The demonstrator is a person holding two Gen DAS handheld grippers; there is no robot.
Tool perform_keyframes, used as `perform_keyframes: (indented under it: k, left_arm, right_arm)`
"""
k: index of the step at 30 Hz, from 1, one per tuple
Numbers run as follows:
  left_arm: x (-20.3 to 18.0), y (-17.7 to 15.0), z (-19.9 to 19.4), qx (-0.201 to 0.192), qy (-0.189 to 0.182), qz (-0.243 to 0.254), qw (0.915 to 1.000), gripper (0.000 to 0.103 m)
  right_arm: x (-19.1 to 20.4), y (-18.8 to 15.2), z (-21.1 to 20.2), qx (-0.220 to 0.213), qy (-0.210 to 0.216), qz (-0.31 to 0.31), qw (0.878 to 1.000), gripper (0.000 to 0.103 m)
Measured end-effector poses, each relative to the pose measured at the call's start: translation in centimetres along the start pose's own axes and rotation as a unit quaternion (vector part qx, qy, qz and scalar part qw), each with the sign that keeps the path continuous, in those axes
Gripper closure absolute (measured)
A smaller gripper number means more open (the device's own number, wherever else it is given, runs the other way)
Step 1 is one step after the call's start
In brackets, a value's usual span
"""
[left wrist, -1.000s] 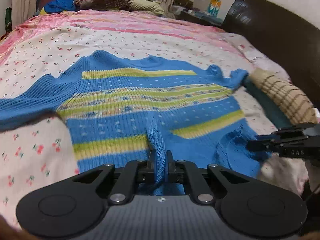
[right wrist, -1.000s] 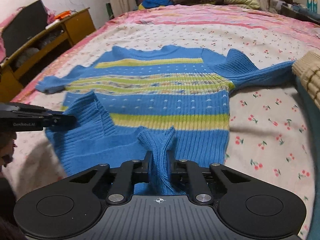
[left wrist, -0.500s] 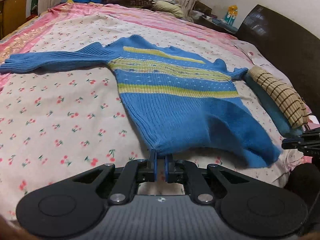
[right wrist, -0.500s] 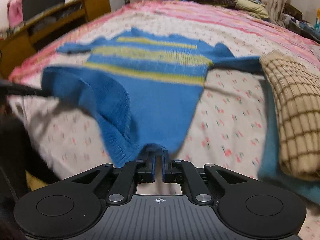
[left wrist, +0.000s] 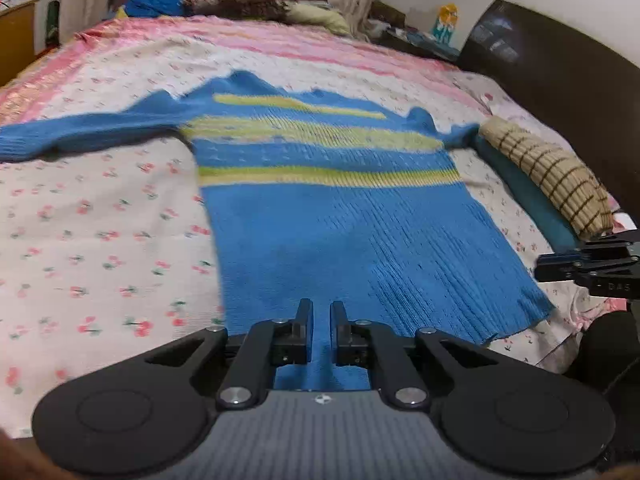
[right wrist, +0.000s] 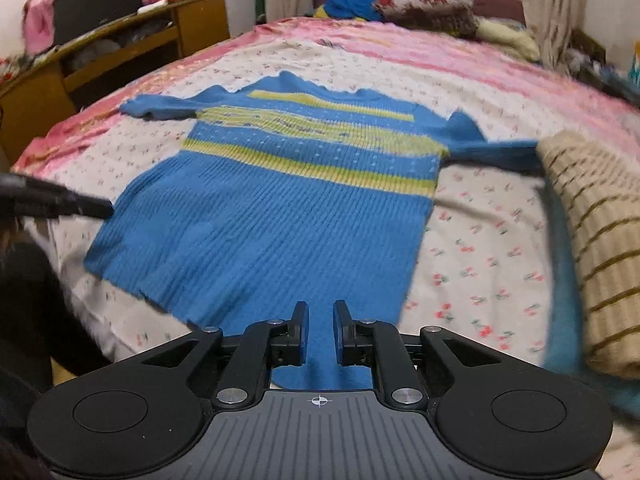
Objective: Fold small clothes
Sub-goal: 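Pull the hem with both grippers to unfold the sweater flat, release, then move both open grippers along the sweater toward its shoulders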
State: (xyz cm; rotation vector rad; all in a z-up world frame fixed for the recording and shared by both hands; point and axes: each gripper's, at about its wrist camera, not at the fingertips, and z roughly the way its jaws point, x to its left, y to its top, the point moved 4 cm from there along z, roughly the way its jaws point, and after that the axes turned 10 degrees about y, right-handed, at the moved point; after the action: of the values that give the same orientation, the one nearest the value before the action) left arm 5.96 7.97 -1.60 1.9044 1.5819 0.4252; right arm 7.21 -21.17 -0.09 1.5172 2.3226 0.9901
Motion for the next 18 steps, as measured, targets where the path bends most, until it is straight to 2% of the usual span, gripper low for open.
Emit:
perform_keyframes:
  k: [4, 7, 10, 14, 18]
  left_arm:
    - [0.8, -1.0, 2.3, 0.039, 0.056, 0.004, 0.9977, 0.088]
    - [1.9, -1.2, 1.9, 0.043, 0.050, -0.025, 0.9975, 0.086]
    - [1.9, -1.5, 1.1, 0.043, 0.072, -0.012, 0.9964, 0.086]
    - [1.3, -1.4, 0.2, 0.040, 0.085, -0.008, 0.9956, 0.086]
    - [0.1, 0.1, -0.6, 0.014, 0.075, 0.002, 0.9971, 0.084]
  right_arm:
    - [-0.5, -1.0, 1.9, 0.029, -0.018, 0.011, 0.999, 0.089]
    - [-1.7, -2.2, 2.4, 0.054, -0.045, 0.031, 0.997, 0.089]
    - [-2.1, -2.5, 1.9, 0.048, -0.045, 0.043, 0.997, 0.089]
    - [-1.6, -2.5, 1.3, 0.040, -0.056, 0.035, 0.997, 0.089]
    - [-0.9, -1.8, 0.0, 0.020, -0.065, 0.029, 0.997, 0.089]
